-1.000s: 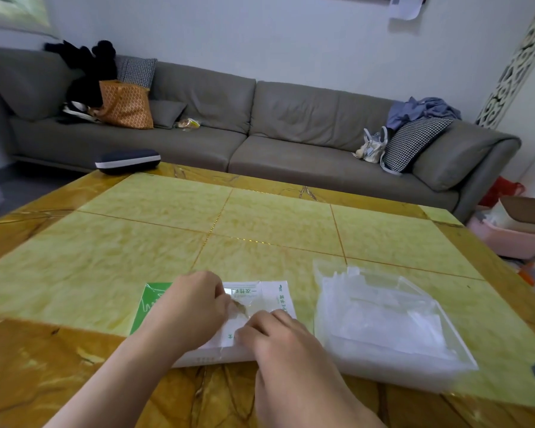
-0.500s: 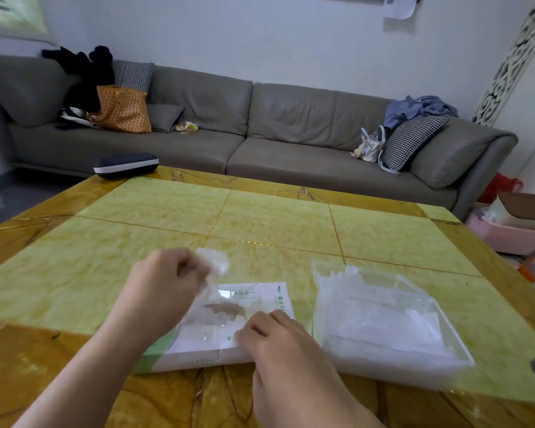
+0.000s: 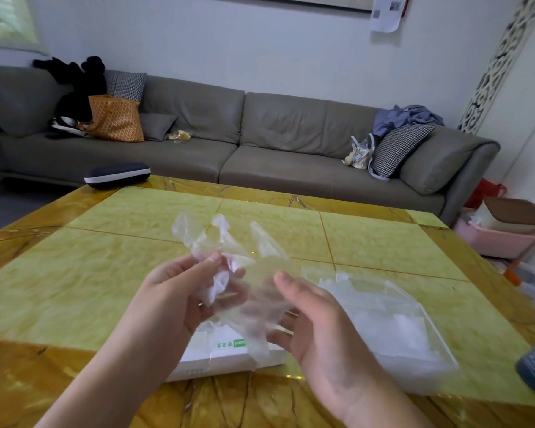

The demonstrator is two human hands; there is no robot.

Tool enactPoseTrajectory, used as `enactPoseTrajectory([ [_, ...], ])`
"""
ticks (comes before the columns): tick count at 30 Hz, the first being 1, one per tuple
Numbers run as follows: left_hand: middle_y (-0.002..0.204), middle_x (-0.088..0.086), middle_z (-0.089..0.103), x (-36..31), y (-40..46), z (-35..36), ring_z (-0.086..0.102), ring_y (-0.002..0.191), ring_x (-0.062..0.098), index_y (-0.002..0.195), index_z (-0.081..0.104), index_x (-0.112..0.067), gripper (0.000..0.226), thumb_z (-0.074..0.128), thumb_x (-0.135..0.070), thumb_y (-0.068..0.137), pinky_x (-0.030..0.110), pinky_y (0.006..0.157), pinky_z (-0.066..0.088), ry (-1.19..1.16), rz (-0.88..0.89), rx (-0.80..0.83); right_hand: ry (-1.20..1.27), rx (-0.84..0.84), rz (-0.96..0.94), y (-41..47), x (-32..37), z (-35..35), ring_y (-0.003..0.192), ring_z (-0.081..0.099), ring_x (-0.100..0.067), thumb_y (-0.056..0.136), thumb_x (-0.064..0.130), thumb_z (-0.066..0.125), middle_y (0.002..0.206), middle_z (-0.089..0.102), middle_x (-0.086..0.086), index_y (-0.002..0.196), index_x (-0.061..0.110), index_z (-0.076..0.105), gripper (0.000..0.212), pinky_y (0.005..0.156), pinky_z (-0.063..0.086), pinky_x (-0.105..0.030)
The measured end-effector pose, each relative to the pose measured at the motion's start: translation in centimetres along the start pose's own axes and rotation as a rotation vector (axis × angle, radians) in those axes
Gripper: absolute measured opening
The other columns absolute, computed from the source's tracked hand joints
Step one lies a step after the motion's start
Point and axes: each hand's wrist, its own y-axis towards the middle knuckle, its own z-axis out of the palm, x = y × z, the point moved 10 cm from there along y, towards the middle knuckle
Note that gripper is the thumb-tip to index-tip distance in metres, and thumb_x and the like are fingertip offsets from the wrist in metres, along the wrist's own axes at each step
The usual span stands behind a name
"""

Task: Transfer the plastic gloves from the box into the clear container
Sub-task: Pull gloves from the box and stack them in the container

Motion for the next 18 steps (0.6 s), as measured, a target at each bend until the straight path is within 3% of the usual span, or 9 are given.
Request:
enactPoseTrajectory([
  [3, 0.094, 0.028, 0.071, 0.9, -0.3, 1.2, 0.073, 0.083, 0.038, 0.099, 0.068, 0.014, 0.024, 0.052, 0.000, 0.088, 0.049, 0.083, 0.063, -0.077, -0.062, 0.013, -0.100, -0.209, -0.066, -0.3, 1.6, -2.8, 0.066, 0.068, -0.027, 0.097, 0.009, 0.071, 0.078, 0.067, -0.017, 0.093, 0.002, 0.071, 0.008, 0.055, 0.055, -0.036],
  [5, 0.093, 0.028, 0.071, 0.9, -0.4, 0.7, 0.073, 0.080, 0.037, 0.098, 0.067, 0.013, 0.029, 0.043, -0.001, 0.089, 0.055, 0.091, 0.058, -0.105, -0.112, -0.026, -0.216, -0.306, -0.151, -0.4, 3.4, -5.0, 0.057, 0.059, -0.020, 0.099, 0.010, 0.069, 0.069, 0.062, -0.008, 0.086, 0.010, 0.070, 0.013, 0.046, 0.047, -0.030],
  [7, 0.104, 0.028, 0.072, 0.8, -0.7, 0.7, 0.073, 0.087, 0.042, 0.096, 0.073, 0.007, 0.038, 0.045, -0.018, 0.092, 0.054, 0.092, 0.053, -0.069, -0.183, 0.011, -0.371, -0.329, -0.240, -0.4, 5.2, -6.4, 0.053, 0.054, -0.018, 0.100, 0.016, 0.069, 0.064, 0.062, -0.002, 0.081, 0.017, 0.069, 0.019, 0.044, 0.043, -0.029],
  [10, 0.107, 0.023, 0.075, 2.9, -1.6, 2.2, 0.074, 0.094, 0.043, 0.109, 0.071, 0.001, 0.056, 0.059, -0.051, 0.092, 0.054, 0.087, 0.057, 0.356, -0.332, 0.140, -0.569, -0.308, -0.331, -0.6, 6.7, -6.9, 0.049, 0.052, -0.013, 0.098, 0.023, 0.072, 0.062, 0.063, 0.004, 0.081, 0.021, 0.069, 0.017, 0.048, 0.041, -0.027],
  [12, 0.096, 0.020, 0.077, 3.6, -1.9, 3.5, 0.076, 0.084, 0.036, 0.105, 0.072, 0.003, 0.043, 0.075, -0.035, 0.086, 0.054, 0.081, 0.062, 0.561, -0.285, 0.144, -0.618, -0.297, -0.333, -0.6, 6.9, -7.3, 0.048, 0.048, -0.007, 0.096, 0.029, 0.074, 0.061, 0.062, 0.007, 0.083, 0.021, 0.070, 0.016, 0.047, 0.038, -0.021],
  [15, 0.086, 0.022, 0.075, 3.2, -1.6, 3.8, 0.073, 0.068, 0.029, 0.095, 0.073, 0.006, 0.017, 0.075, -0.010, 0.089, 0.041, 0.066, 0.065, 0.576, -0.120, 0.005, -0.484, -0.268, -0.178, -0.5, 6.2, -8.8, 0.053, 0.050, -0.013, 0.092, 0.041, 0.078, 0.066, 0.062, 0.005, 0.093, 0.012, 0.071, 0.030, 0.052, 0.042, -0.027],
  [16, 0.085, 0.022, 0.075, 3.0, -1.5, 4.0, 0.072, 0.066, 0.027, 0.094, 0.073, 0.006, 0.015, 0.074, -0.008, 0.090, 0.034, 0.061, 0.064, 0.557, -0.086, -0.019, -0.421, -0.250, -0.124, -0.5, 6.0, -9.5, 0.057, 0.057, -0.014, 0.091, 0.039, 0.079, 0.071, 0.065, 0.001, 0.095, 0.006, 0.071, 0.035, 0.053, 0.045, -0.031],
  [18, 0.084, 0.021, 0.075, 2.9, -1.2, 4.4, 0.070, 0.063, 0.024, 0.093, 0.074, 0.004, 0.012, 0.073, -0.007, 0.089, 0.024, 0.056, 0.059, 0.517, -0.053, -0.031, -0.390, -0.251, -0.098, -0.6, 6.2, -10.8, 0.065, 0.067, -0.019, 0.093, 0.022, 0.079, 0.075, 0.069, -0.006, 0.090, 0.001, 0.070, 0.024, 0.057, 0.051, -0.036],
])
